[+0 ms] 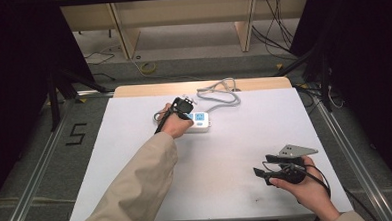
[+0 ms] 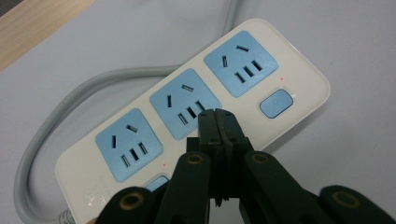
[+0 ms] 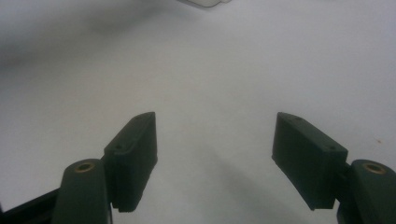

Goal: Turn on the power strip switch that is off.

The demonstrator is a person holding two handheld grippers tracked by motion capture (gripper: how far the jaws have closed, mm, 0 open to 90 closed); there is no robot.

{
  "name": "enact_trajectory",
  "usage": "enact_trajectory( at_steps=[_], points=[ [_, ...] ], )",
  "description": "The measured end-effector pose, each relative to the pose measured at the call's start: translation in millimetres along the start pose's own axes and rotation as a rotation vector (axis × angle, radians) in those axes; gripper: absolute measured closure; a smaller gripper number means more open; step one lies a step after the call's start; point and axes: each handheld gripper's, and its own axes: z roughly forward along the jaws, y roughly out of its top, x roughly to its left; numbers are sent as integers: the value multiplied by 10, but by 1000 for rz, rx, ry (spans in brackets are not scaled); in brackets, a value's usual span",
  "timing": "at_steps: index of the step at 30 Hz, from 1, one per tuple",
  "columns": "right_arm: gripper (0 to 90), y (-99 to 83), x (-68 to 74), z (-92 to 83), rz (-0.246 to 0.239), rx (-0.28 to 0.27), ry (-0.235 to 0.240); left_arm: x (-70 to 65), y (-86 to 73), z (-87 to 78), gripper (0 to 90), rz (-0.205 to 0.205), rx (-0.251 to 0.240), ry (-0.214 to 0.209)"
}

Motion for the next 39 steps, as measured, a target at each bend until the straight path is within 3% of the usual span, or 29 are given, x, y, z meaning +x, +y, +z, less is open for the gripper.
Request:
enact_trajectory(
  at_steps=[10, 13, 28, 39],
  points=[
    [313, -1, 2, 1, -3, 4, 1, -47, 35, 19, 900, 30, 32, 25],
    [313, 0, 5, -3, -1, 2, 1, -32, 33, 22, 900, 16, 31, 16],
    [313, 0, 13, -10, 2, 1, 1, -47, 30, 35, 900, 34, 42, 23],
    [313, 0, 8, -4, 0, 3, 1, -30, 21, 33, 900, 23, 32, 9]
  ],
)
